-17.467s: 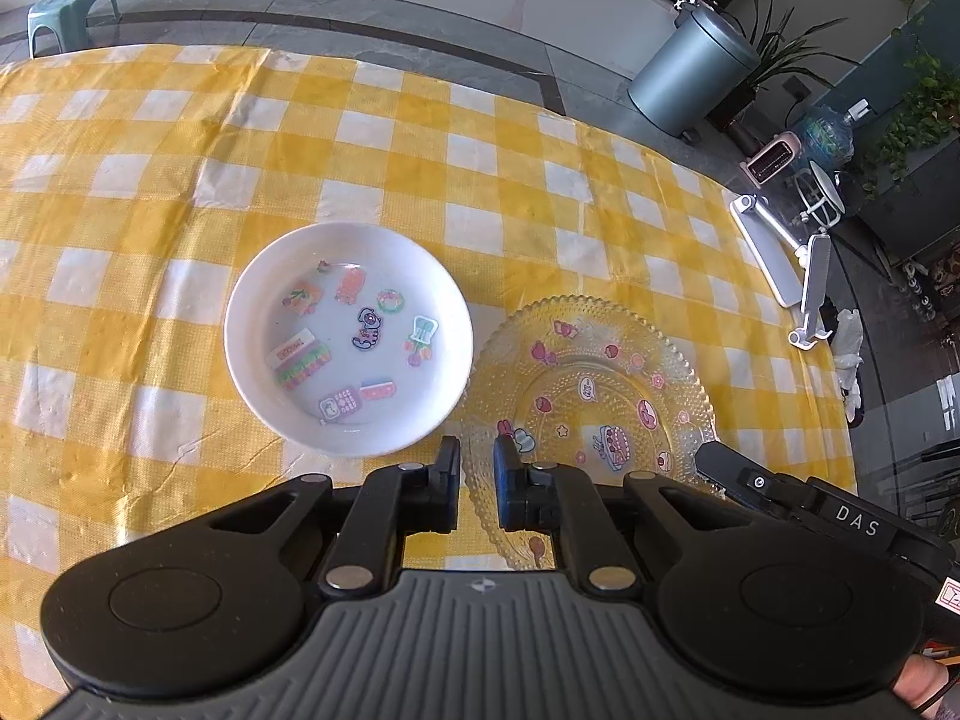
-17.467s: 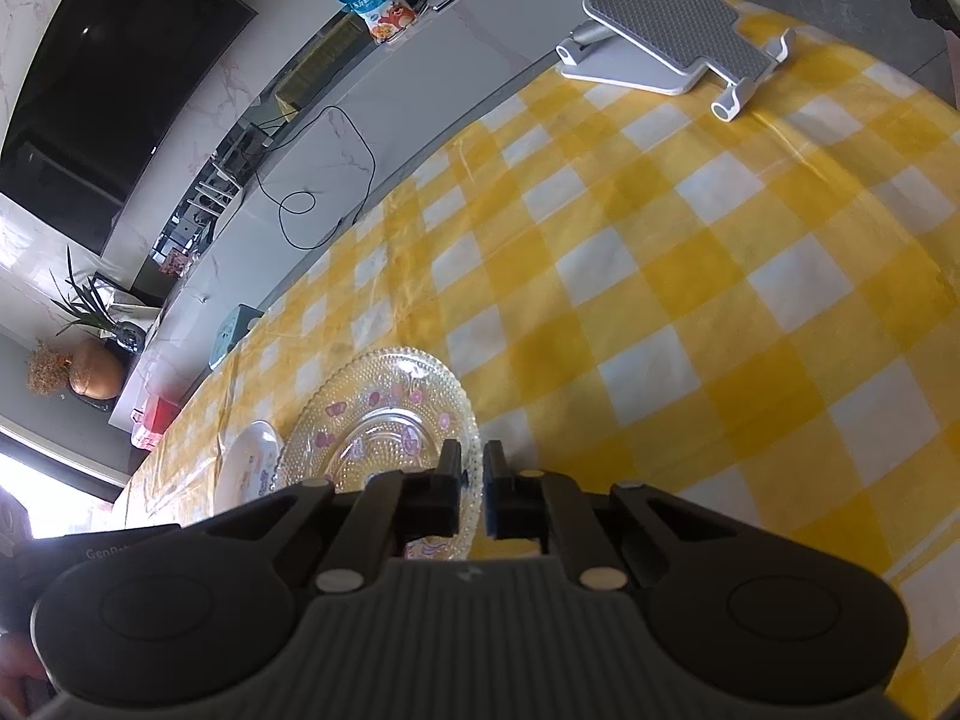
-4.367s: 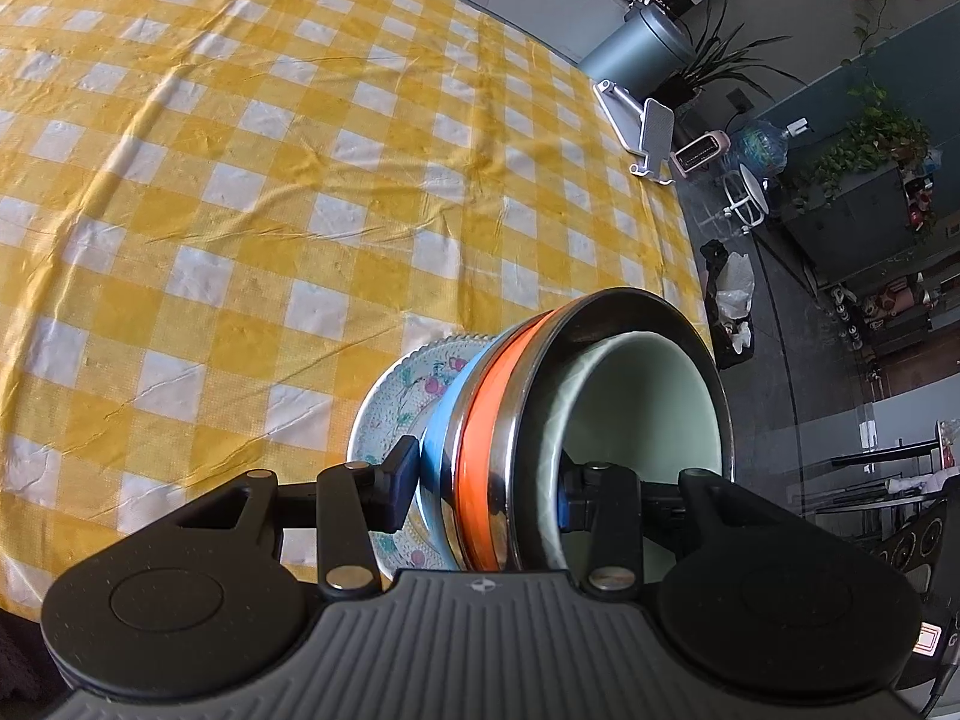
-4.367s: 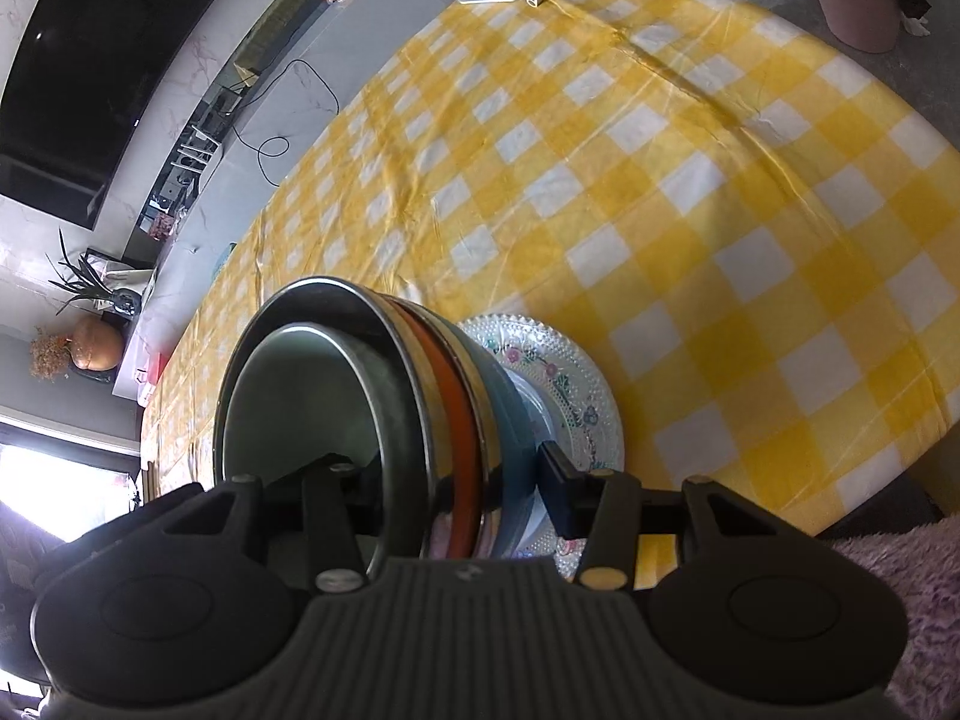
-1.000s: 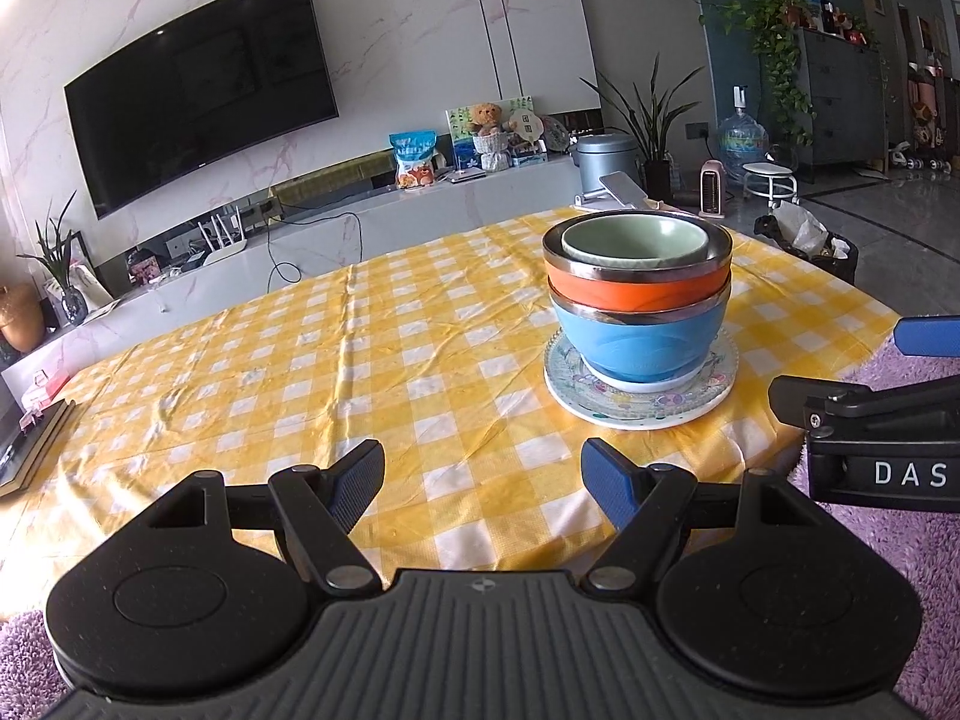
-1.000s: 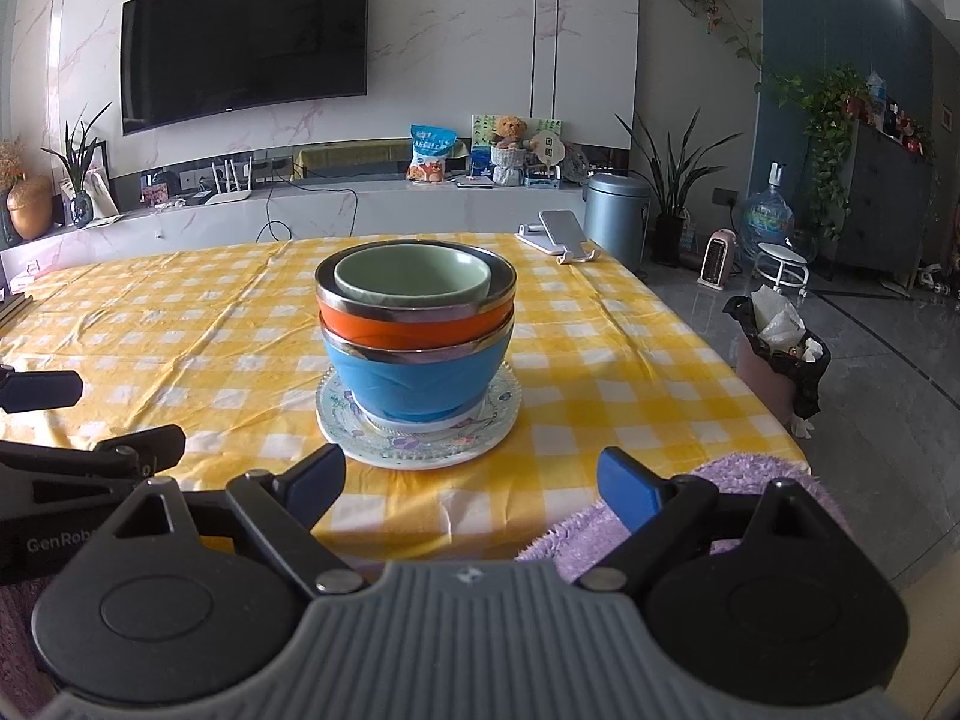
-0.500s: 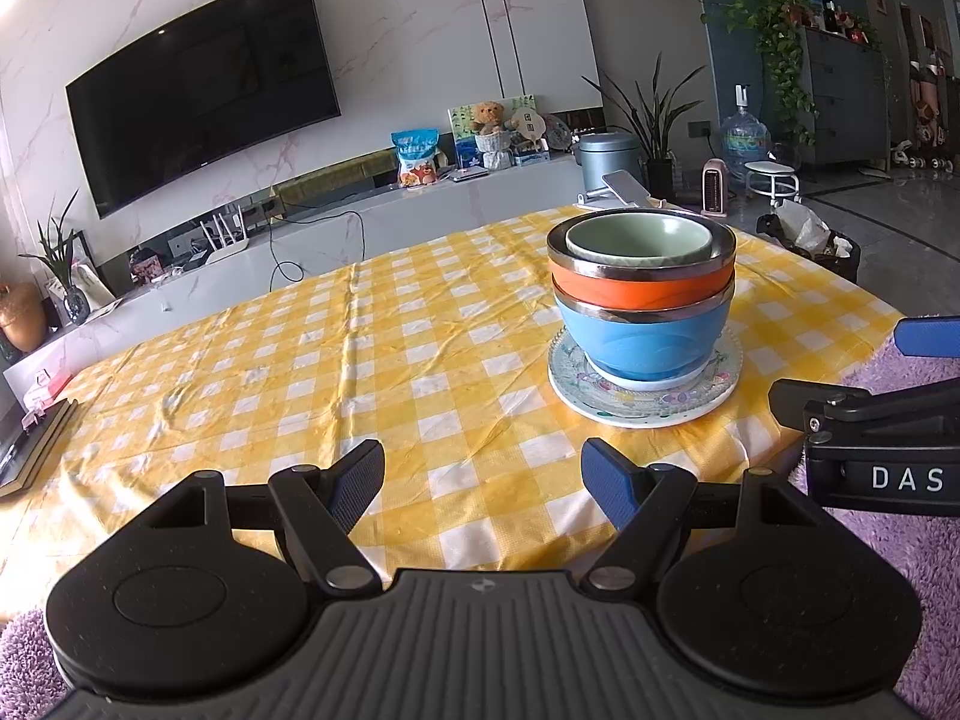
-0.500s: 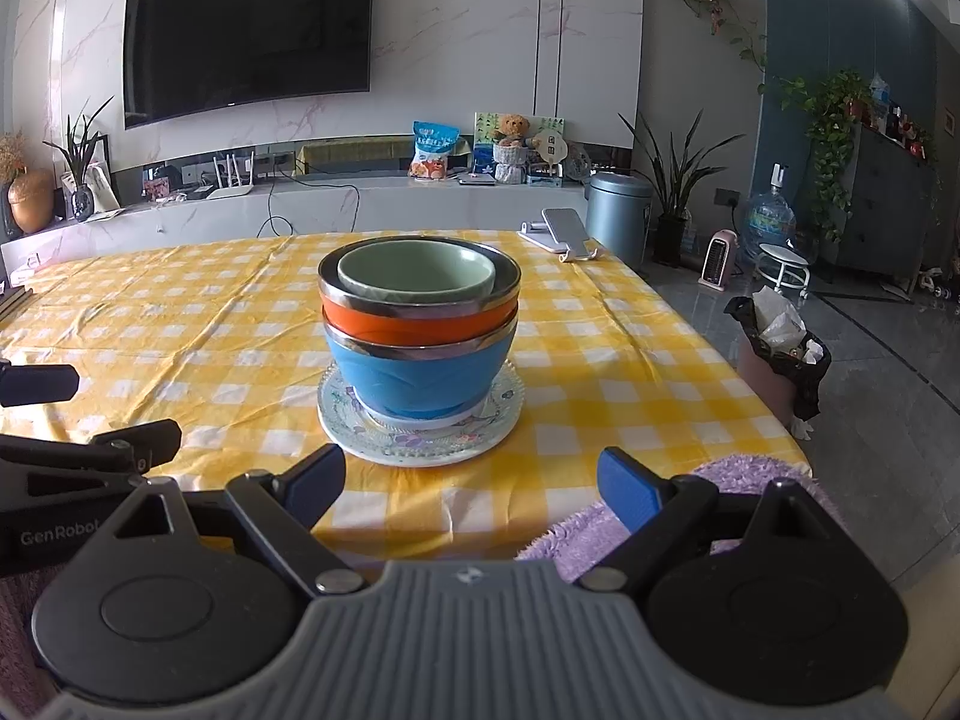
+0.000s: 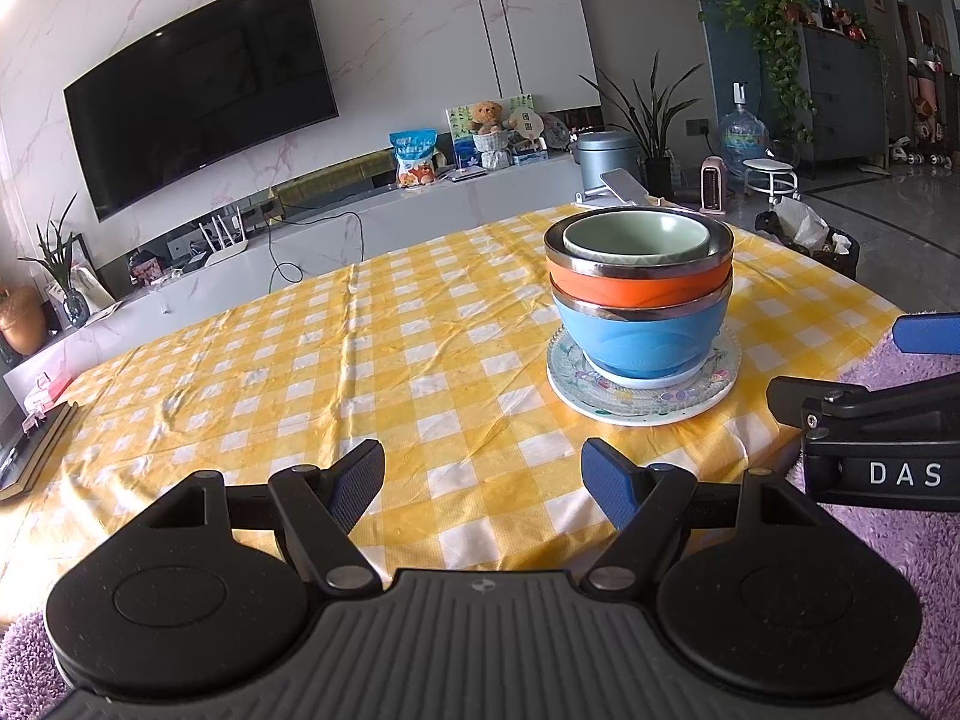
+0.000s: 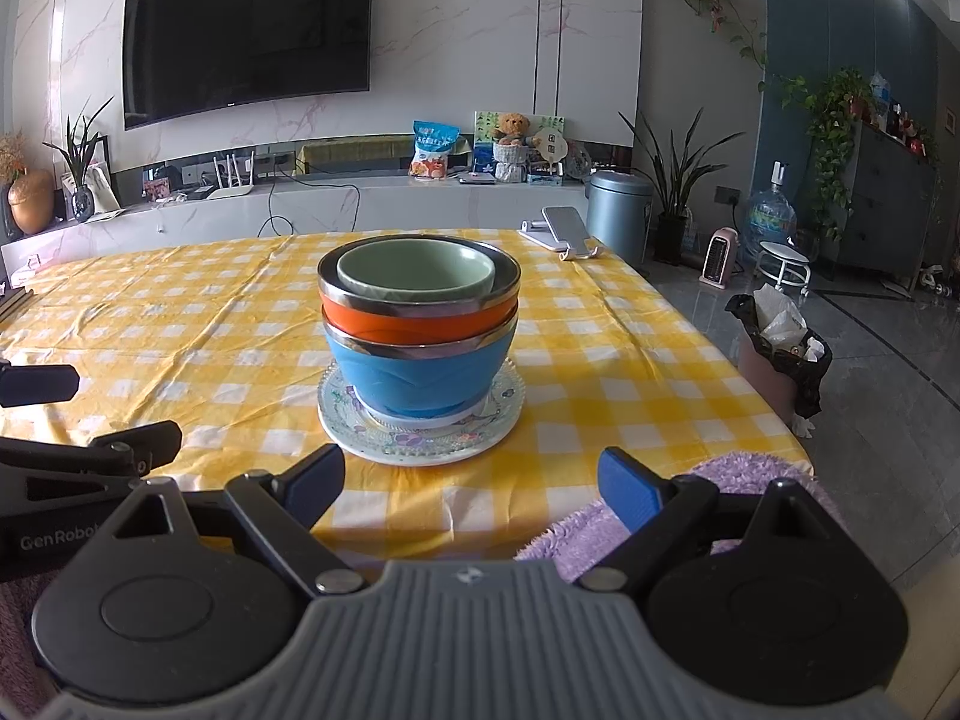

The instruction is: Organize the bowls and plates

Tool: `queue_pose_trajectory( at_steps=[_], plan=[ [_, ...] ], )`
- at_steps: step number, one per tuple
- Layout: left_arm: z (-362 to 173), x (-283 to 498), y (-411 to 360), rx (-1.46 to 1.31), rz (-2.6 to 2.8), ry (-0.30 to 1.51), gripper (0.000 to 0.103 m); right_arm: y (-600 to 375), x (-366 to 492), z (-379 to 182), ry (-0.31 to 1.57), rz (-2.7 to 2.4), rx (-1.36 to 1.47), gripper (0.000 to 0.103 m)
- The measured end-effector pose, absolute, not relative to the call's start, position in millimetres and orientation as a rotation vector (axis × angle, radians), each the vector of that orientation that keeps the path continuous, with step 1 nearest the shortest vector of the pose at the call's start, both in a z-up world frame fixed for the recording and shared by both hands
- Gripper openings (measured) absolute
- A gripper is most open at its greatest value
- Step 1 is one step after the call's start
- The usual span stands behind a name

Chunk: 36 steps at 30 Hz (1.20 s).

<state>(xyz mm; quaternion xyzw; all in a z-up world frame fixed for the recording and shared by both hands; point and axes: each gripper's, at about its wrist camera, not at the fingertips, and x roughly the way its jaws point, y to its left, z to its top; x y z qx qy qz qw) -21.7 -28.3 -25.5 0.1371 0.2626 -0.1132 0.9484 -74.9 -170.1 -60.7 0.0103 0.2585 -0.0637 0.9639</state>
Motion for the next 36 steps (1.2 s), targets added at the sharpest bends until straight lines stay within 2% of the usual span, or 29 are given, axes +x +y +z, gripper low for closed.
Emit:
queue_pose_trajectory(
  at_steps=[36],
  plan=[
    [-26.1, -22.4, -27.1, 0.284, -0.236, 0.537, 0.088, -170.1, -72.1, -63.2, 0.529, -0.125, 0.019, 0.093]
  ],
)
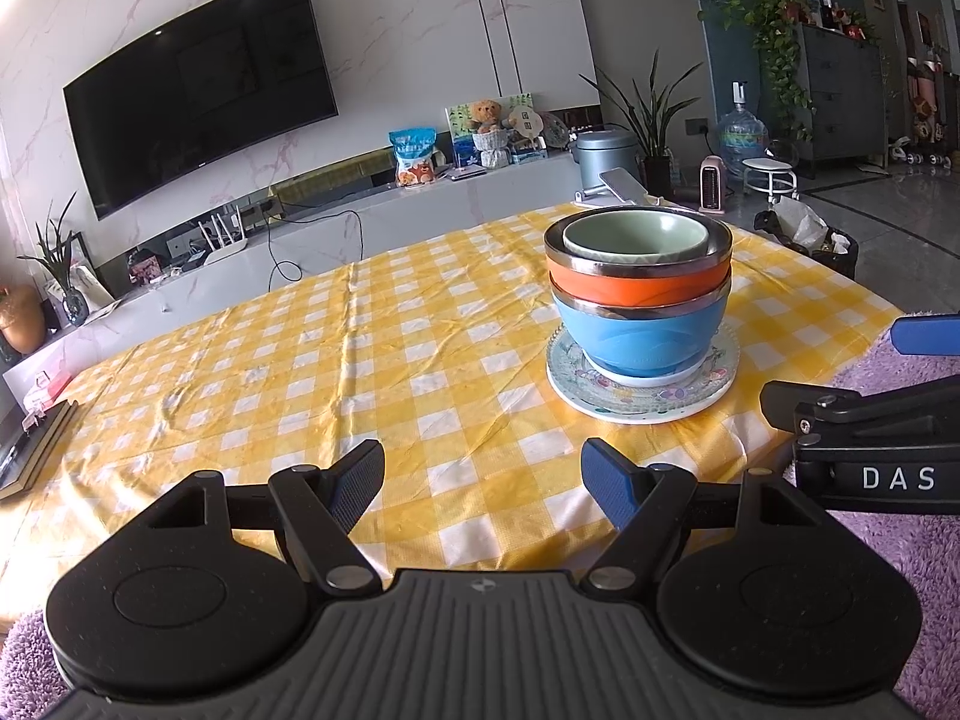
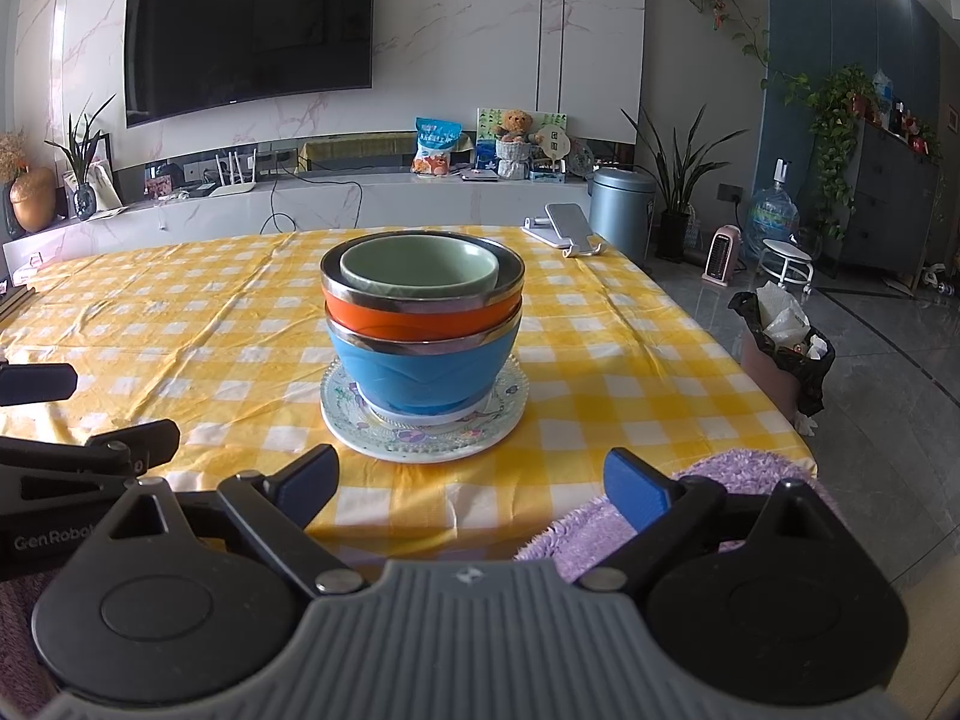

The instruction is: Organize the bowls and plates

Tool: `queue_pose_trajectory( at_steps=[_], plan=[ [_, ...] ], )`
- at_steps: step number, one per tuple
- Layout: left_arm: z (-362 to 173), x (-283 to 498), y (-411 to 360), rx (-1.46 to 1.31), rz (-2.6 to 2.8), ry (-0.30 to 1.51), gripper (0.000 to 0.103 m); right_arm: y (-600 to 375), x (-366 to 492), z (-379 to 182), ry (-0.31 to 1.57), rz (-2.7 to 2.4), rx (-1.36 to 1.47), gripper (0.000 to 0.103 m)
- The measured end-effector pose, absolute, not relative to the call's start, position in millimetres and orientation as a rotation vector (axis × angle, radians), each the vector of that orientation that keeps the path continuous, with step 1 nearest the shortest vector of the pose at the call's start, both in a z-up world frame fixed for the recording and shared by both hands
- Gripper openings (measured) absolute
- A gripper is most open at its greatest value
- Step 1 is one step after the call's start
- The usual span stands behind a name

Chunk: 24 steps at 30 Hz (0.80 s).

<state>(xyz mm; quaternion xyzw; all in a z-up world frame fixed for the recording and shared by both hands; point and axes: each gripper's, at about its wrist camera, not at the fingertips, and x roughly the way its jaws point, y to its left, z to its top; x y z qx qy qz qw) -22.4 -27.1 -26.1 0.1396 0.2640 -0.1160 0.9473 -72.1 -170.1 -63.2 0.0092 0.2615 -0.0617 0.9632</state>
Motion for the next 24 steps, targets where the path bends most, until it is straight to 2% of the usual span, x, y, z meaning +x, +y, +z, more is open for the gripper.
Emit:
queue_pose_trajectory(
  at_steps=[24],
  plan=[
    [-24.1, -23.0, -25.5, 0.285, -0.234, 0.535, 0.088, -170.0, -72.6, -62.7, 0.53, -0.125, 0.019, 0.095]
  ],
)
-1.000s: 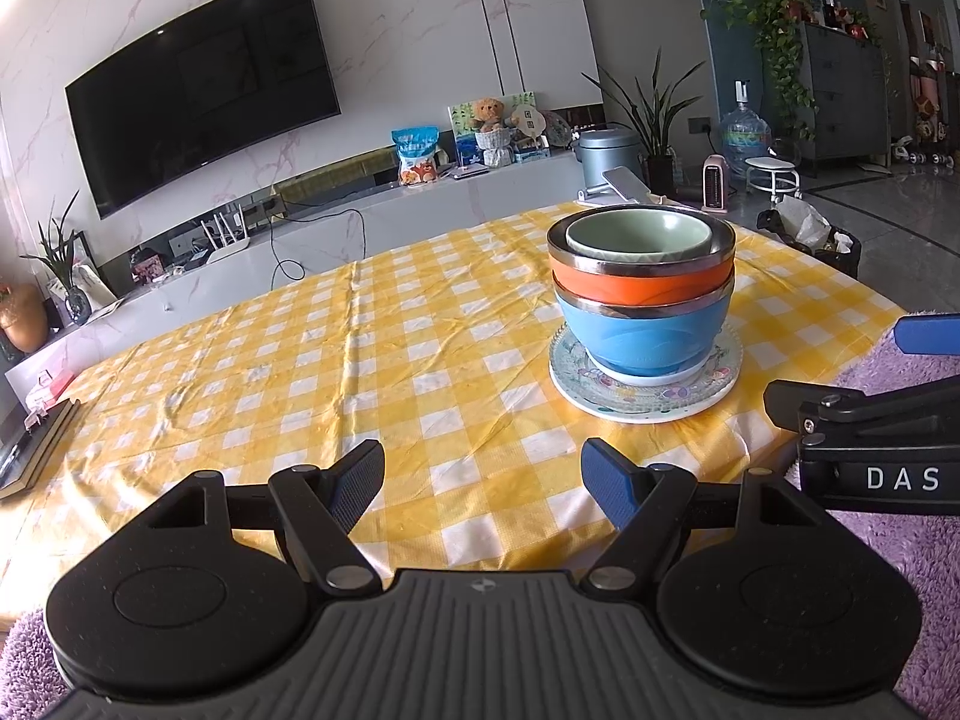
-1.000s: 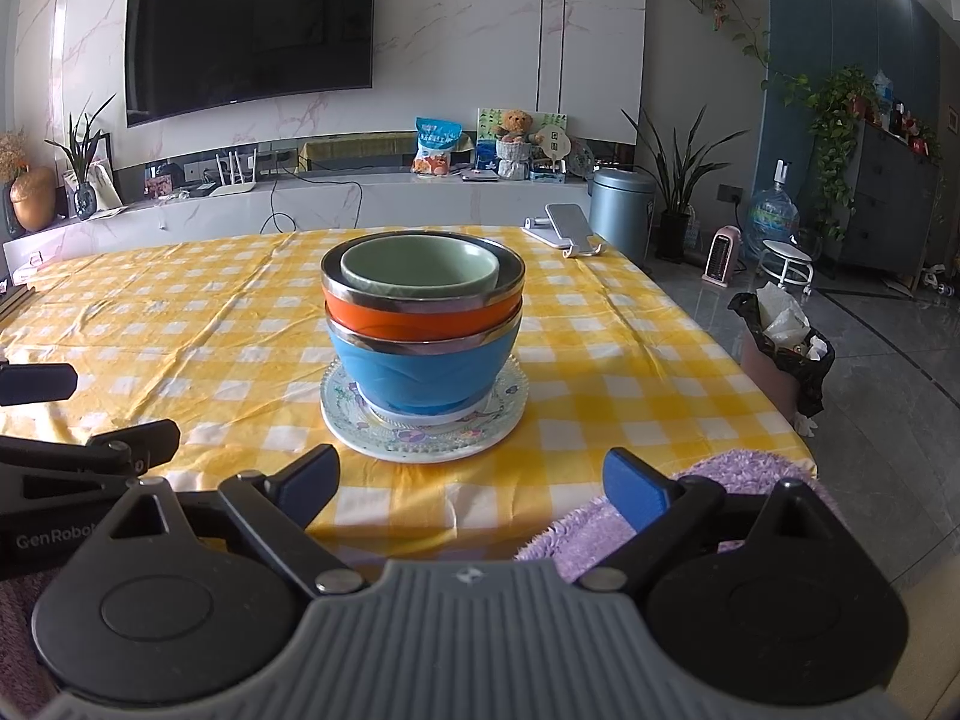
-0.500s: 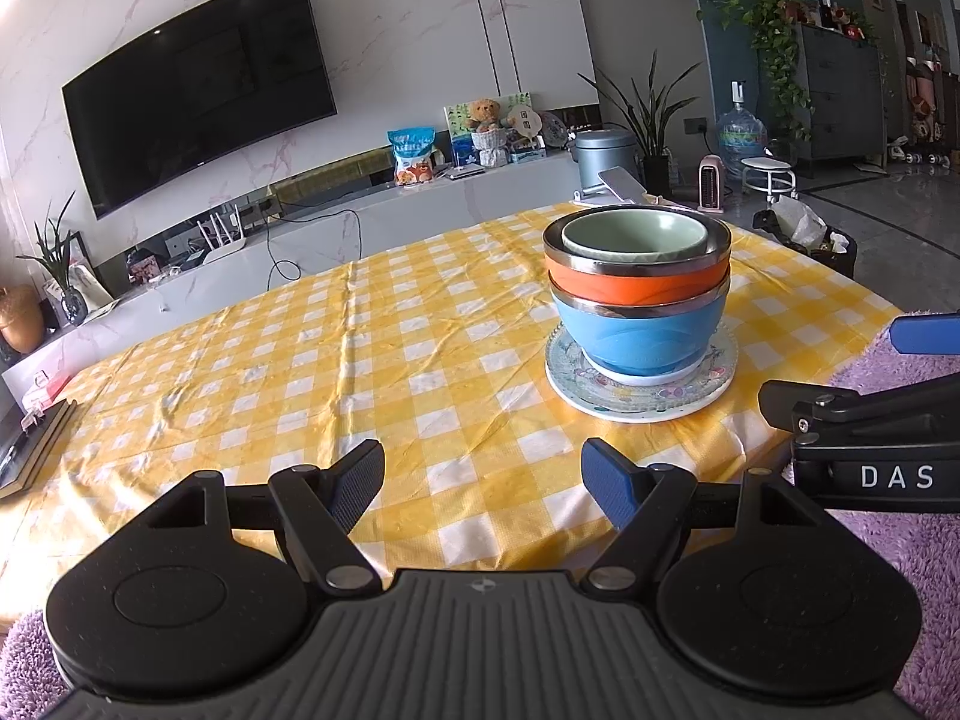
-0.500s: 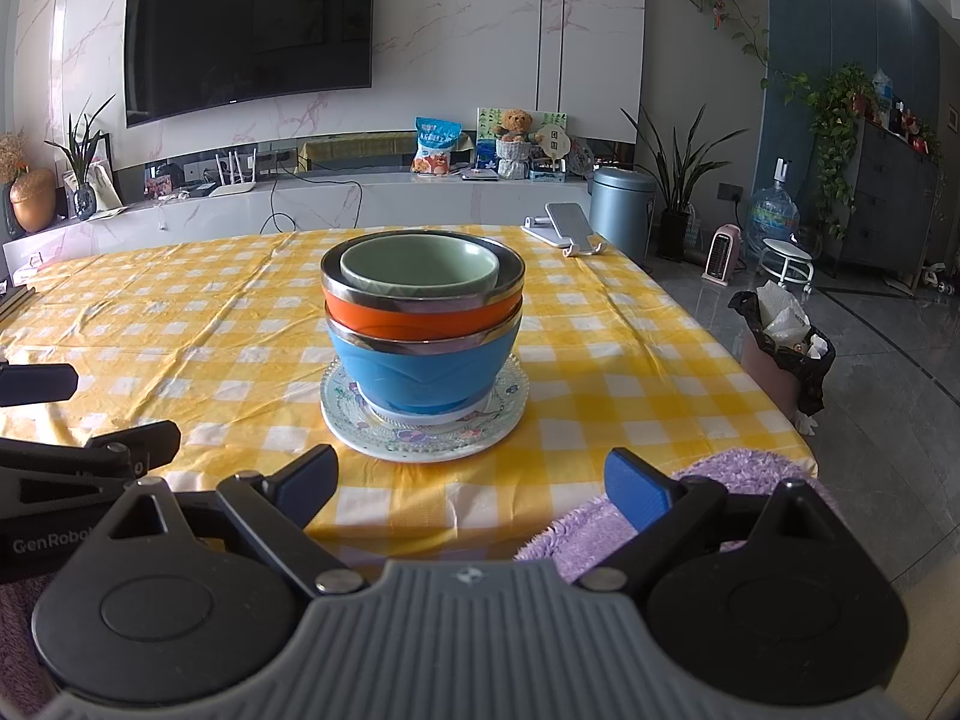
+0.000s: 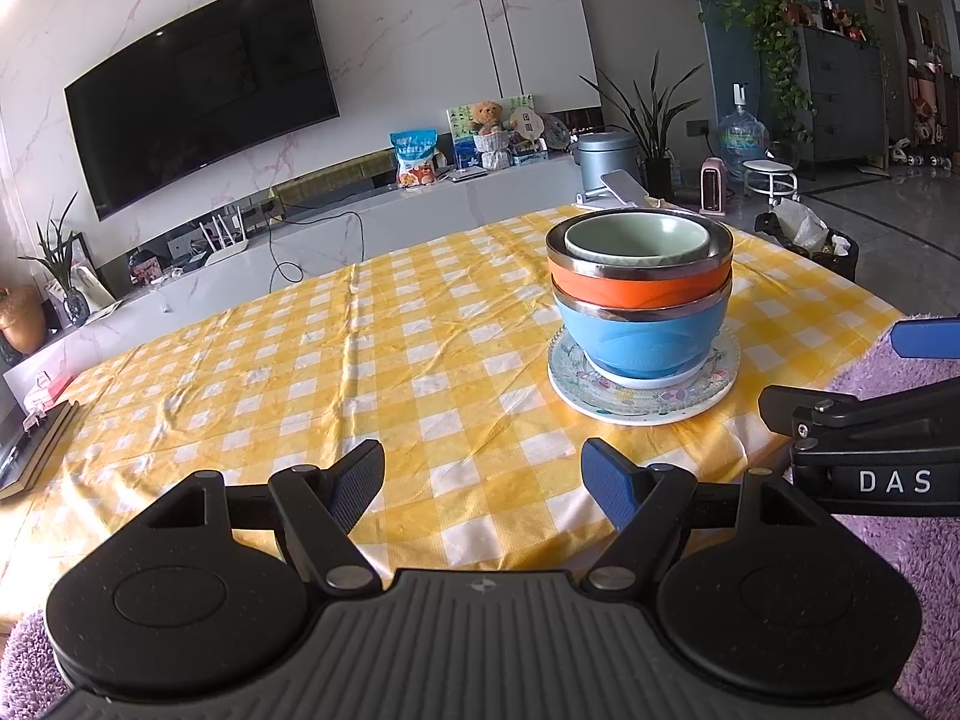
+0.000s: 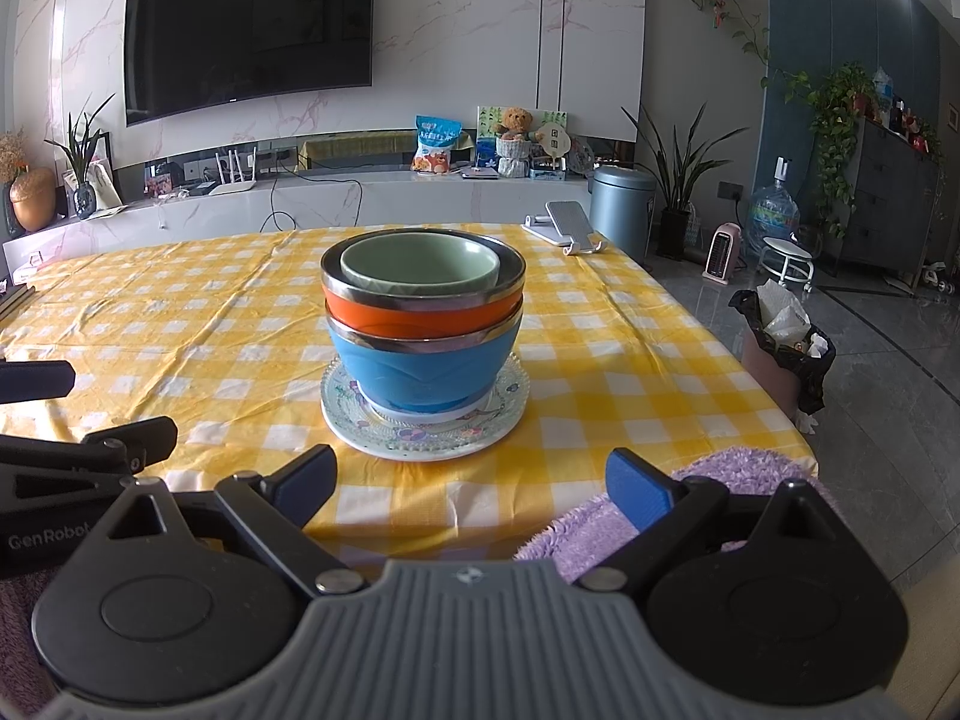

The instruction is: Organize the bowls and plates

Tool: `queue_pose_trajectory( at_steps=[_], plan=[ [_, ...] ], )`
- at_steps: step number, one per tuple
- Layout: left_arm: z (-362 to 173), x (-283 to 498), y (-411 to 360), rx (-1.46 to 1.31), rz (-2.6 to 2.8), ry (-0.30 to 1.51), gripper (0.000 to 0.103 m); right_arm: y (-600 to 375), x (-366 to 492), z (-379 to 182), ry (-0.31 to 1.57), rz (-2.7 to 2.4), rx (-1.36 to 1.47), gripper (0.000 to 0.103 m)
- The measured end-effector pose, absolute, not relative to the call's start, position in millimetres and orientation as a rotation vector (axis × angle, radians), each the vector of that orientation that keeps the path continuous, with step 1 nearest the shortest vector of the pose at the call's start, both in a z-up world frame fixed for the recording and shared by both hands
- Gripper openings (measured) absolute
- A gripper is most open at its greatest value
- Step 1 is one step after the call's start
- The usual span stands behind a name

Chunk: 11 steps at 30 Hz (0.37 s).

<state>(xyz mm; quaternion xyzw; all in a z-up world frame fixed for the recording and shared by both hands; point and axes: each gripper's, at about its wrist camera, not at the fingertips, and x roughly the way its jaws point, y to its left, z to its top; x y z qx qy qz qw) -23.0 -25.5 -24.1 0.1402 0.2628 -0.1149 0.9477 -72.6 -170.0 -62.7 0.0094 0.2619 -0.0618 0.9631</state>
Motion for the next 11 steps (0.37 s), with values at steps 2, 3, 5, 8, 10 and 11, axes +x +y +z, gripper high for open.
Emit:
queue_pose_trajectory(
  at_steps=[2, 3, 5, 8, 10, 11],
  plan=[
    [-23.9, -23.2, -25.7, 0.286, -0.234, 0.535, 0.088, -170.0, -72.7, -62.6, 0.53, -0.125, 0.019, 0.095],
    [-23.8, -23.2, -25.7, 0.286, -0.234, 0.535, 0.088, -169.9, -72.8, -62.6, 0.531, -0.125, 0.019, 0.095],
    [-23.6, -23.2, -25.2, 0.283, -0.238, 0.535, 0.088, -170.0, -72.7, -62.5, 0.531, -0.125, 0.019, 0.095],
    [-23.6, -23.7, -24.3, 0.28, -0.244, 0.533, 0.088, -169.9, -72.8, -62.5, 0.532, -0.125, 0.02, 0.095],
    [-23.7, -23.8, -23.9, 0.28, -0.243, 0.533, 0.088, -169.0, -72.5, -64.0, 0.533, -0.125, 0.02, 0.095],
    [-23.8, -23.8, -23.9, 0.279, -0.243, 0.533, 0.088, -169.1, -72.4, -64.0, 0.533, -0.125, 0.02, 0.095]
  ],
)
